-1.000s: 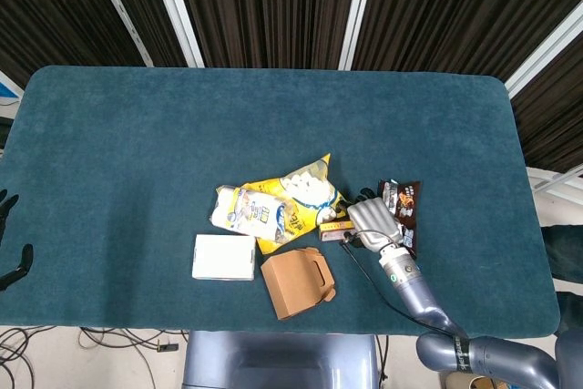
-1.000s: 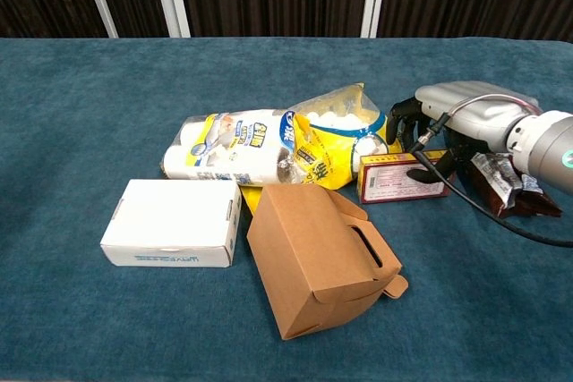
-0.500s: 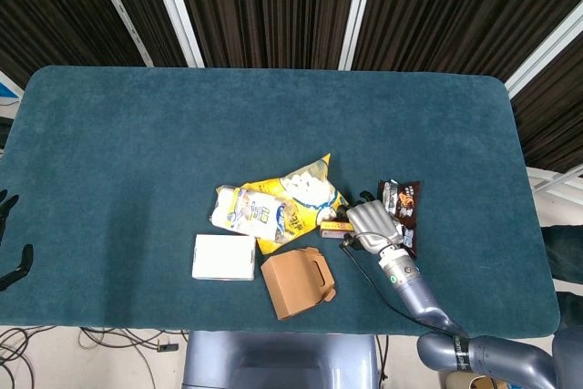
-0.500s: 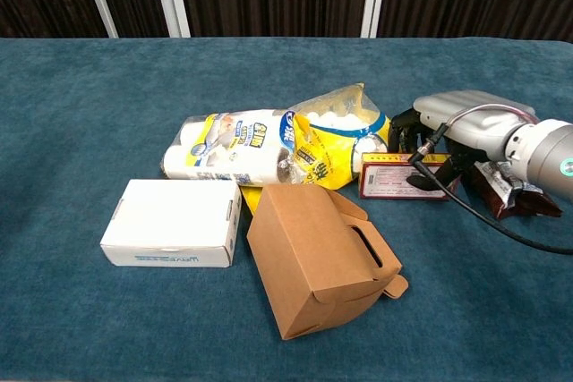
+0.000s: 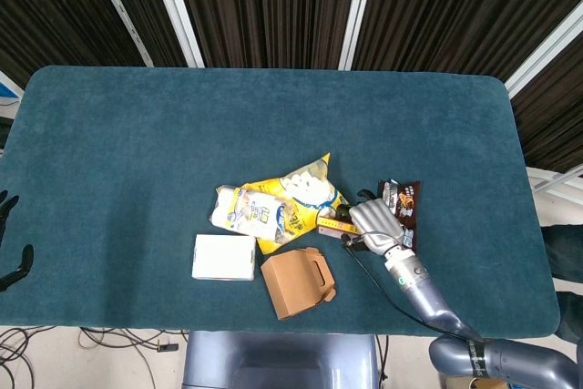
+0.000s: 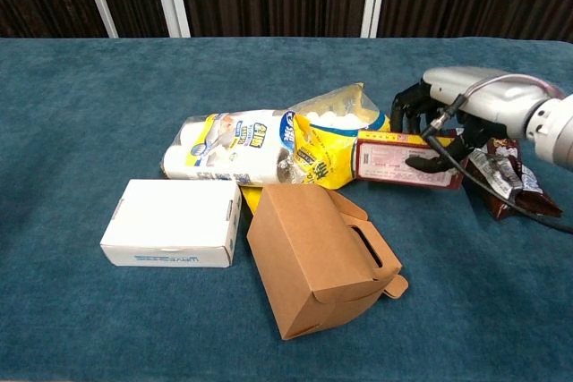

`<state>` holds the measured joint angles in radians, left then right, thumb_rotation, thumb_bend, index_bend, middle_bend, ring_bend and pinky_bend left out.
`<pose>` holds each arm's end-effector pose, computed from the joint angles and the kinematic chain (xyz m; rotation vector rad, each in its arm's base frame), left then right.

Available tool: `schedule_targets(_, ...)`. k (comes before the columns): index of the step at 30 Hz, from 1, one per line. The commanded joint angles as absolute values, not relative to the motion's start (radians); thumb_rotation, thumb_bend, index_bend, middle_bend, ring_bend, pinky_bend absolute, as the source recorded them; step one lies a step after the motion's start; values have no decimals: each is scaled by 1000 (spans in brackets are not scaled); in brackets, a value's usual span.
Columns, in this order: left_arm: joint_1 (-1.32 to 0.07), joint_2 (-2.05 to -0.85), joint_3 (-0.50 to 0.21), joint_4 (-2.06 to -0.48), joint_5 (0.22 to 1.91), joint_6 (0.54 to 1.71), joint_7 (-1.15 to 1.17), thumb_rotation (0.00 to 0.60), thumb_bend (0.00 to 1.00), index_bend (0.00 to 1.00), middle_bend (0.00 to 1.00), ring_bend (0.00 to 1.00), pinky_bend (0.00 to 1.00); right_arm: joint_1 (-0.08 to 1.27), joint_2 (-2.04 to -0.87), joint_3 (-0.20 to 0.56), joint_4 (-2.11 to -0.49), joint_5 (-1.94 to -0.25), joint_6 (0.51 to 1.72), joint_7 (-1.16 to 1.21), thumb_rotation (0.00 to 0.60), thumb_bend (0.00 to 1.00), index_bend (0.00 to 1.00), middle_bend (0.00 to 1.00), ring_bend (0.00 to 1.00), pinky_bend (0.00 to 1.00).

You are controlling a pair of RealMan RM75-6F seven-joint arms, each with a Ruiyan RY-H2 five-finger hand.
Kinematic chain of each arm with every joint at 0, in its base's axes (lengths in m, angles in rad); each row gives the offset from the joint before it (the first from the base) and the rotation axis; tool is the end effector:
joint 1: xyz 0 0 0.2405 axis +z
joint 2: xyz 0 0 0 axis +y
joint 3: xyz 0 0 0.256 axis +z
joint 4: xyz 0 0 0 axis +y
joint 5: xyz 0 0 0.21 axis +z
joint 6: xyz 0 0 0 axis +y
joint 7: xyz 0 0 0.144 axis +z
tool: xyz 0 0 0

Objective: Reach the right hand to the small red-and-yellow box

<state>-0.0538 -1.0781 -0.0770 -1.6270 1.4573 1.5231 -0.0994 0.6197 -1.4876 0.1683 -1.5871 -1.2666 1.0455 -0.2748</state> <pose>-0.3175 0.1765 0.1822 -1.2670 -0.9403 -0.9651 -0.1562 -0.3136 0.0065 1.8328 -0.9583 1.0428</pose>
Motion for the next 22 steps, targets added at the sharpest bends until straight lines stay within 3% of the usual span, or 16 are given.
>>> schedule_targets(1,-54,-1078,-77,-1628,1457,1523,-98,600,469,0,0,30,12,607,-1423,196,-1661,-1304,1091,-238,600,404,493,648,591,229)
schedule_targets(13,-54,-1080,-77,-1626,1458,1523,-95,600,469,0,0,30,12,526,-1135,267,-1952,-1443,1237,-38,600,404,493,648,590,229)
schedule_targets(22,-56,-1081,-77,-1628,1456,1520,-90,600,469,0,0,30,12,471,-991,245,-2042,-1574,1292,157,600,404,492,647,590,228)
